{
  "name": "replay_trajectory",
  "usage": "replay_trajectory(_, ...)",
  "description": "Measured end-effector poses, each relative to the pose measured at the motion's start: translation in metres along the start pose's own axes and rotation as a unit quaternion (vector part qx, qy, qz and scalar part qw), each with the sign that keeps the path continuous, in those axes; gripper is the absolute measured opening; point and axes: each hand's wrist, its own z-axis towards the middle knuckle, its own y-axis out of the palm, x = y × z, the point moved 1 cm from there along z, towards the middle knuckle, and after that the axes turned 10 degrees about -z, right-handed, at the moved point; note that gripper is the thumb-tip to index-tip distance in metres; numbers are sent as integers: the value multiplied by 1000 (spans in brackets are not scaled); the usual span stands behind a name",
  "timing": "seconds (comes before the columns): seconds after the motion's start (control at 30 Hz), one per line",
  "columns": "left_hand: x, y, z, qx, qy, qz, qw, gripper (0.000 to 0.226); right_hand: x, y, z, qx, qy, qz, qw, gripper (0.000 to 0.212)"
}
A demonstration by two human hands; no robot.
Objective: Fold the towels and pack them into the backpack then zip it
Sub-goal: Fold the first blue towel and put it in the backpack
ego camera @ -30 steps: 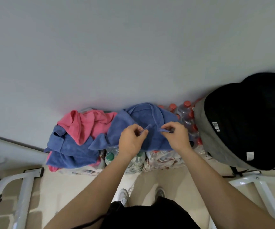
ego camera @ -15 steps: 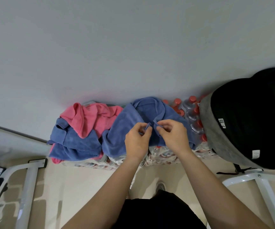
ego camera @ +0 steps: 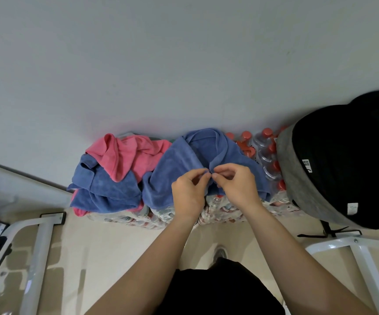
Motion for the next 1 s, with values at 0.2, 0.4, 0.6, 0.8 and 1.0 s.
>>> replay_trajectory(0.2, 0, -2, -5, -16, 11, 10, 1000, 14, 1, -1, -5, -10, 23, 29, 999, 14)
replay_trajectory(0.4, 0, -4, -10, -31, 21, 5, 999, 17, -3, 1, -7, -32, 31, 50, 998, 16)
replay_trajectory(0.6, -9, -11, -5, -36, -3, 11, 999, 18, -11, -4, -6, -95, -8, 2, 995, 24)
replay_trajectory(0.8, -14, -20, -8, -55, 2, 61, 997, 10, -26, -17, 40, -71, -77, -226, 969, 24)
replay_trajectory(1.0, -27, -34, -10, -64, -10, 77, 995, 9, -31, 8, 132, -68, -161, -393, 903, 30)
